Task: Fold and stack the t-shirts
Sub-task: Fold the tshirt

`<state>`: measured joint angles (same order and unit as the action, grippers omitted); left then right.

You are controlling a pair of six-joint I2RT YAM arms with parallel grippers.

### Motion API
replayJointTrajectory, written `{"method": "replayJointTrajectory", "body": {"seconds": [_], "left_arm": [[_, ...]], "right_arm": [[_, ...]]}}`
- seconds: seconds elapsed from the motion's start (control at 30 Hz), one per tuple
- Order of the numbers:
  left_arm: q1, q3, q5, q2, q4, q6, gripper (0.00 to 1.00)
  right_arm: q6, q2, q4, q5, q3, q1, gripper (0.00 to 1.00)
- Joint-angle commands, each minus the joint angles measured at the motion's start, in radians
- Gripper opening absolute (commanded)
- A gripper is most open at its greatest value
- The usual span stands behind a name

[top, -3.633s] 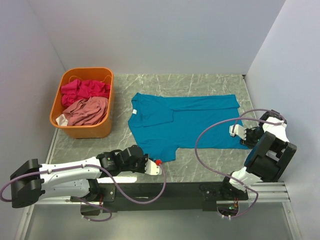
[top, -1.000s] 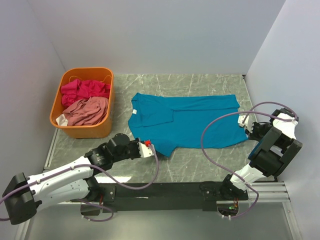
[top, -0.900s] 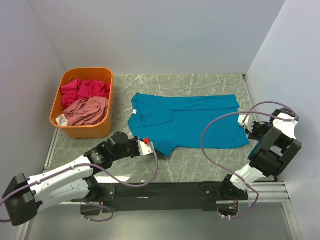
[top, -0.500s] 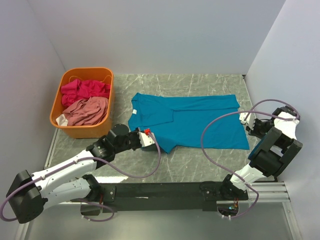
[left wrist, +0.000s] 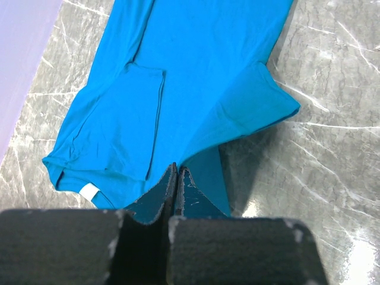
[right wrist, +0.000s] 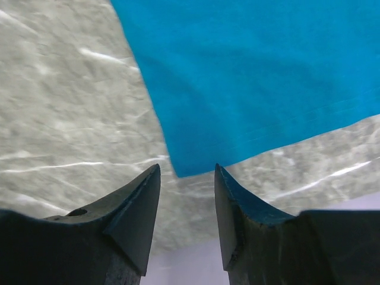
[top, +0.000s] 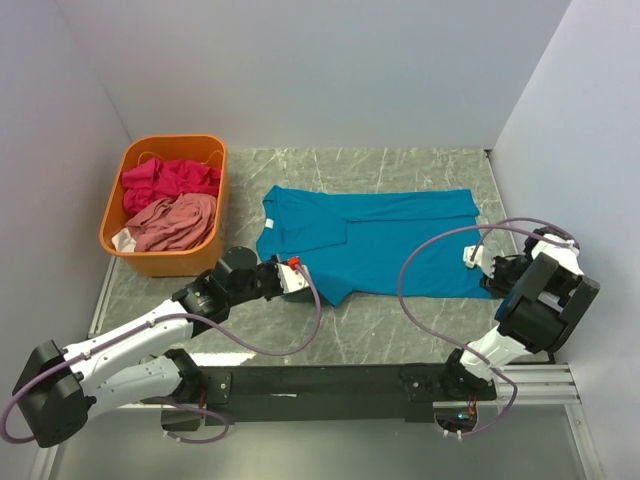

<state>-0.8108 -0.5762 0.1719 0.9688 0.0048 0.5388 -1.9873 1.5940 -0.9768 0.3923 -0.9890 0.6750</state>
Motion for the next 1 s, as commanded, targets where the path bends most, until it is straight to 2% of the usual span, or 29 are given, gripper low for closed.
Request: {"method": "replayJointTrajectory", "body": {"seconds": [0.0, 0.23, 0.57, 0.97], "left_arm": [[0.005, -0.002, 0.035, -0.015, 0.044, 0.006, 0.0], [0.007, 0.006, 0.032, -0.022, 0.034, 0.009, 0.0], [0.009, 0.024, 0.031, -0.045, 0.02, 0.009, 0.0], [0.013, 0.029, 0.034, -0.047, 0.024, 0.01, 0.0]], "right_arm": [[-0.186, 0.009, 0.07, -0.047, 0.013, -0.031, 0.49], [-0.171, 0.034, 0.089, -0.082, 0.024, -0.041, 0.46], [-0.203, -0.009, 0.026, -0.084, 0.044, -0.041, 0.45], [-0.14, 0.049, 0.153, -0.141, 0.07, -0.043, 0.46]]}}
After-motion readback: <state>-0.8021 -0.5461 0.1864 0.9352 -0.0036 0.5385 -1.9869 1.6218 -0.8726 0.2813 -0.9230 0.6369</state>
